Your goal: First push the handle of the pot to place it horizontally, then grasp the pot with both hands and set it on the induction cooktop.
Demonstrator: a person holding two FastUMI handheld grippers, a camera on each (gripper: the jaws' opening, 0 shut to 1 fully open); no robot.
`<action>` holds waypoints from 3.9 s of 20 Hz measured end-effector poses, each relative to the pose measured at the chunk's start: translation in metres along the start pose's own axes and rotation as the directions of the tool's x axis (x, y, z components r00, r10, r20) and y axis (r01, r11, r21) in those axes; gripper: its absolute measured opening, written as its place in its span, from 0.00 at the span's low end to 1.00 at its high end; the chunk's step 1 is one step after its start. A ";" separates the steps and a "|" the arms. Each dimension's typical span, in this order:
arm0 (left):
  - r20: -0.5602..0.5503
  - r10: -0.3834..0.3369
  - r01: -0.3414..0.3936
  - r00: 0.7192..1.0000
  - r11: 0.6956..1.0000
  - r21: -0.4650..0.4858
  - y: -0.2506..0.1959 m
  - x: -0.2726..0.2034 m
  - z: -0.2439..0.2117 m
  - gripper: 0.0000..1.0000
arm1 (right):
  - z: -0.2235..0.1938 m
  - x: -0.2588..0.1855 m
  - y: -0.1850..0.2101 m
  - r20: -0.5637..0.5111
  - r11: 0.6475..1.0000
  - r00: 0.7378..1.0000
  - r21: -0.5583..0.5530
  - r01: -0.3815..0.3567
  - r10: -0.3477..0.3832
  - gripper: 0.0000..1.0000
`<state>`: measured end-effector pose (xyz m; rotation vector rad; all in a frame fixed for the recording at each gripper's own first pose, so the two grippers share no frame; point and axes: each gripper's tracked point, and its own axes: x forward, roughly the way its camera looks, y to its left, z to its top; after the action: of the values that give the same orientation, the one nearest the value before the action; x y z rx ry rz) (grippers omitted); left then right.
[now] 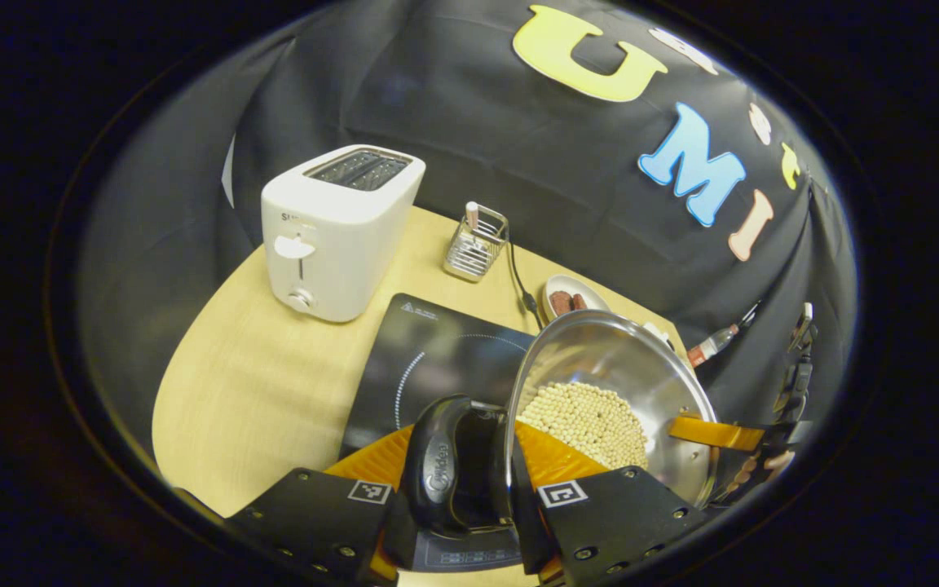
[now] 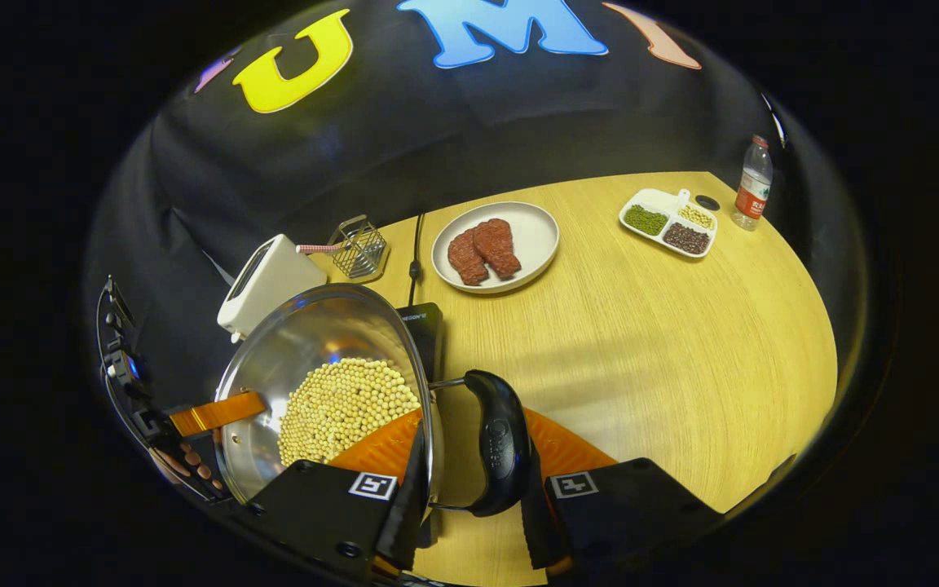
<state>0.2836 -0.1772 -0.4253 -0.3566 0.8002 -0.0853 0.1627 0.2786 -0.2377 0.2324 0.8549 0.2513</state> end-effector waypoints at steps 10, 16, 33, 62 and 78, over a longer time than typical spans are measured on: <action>0.025 0.016 -0.016 1.000 1.000 -0.001 0.001 0.001 0.001 0.54 | 0.005 0.044 0.029 0.001 1.000 1.000 -0.008 -0.001 0.001 0.50; 0.052 0.027 -0.027 0.998 1.000 -0.005 -0.001 -0.001 -0.003 0.50 | 0.009 0.069 0.041 0.009 0.999 1.000 -0.028 -0.022 0.022 0.51; 0.083 0.030 -0.028 0.996 0.999 -0.025 0.001 -0.008 0.000 0.52 | -0.003 0.070 0.033 -0.051 0.999 0.999 -0.049 -0.011 0.009 0.65; 0.645 0.125 -0.282 0.754 0.948 0.146 -0.407 -0.277 0.050 0.83 | 0.175 -0.305 -0.237 0.738 0.980 0.672 -0.079 0.184 -0.067 0.98; 0.737 0.053 -0.277 0.674 0.943 0.185 -0.427 -0.369 -0.077 0.75 | 0.057 -0.362 -0.254 0.762 0.966 0.635 -0.053 0.251 -0.123 0.98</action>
<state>-0.0035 -0.5218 -0.0743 -0.0170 0.0079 0.1165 0.0095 -0.0795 -0.0204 0.0783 0.0058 0.0032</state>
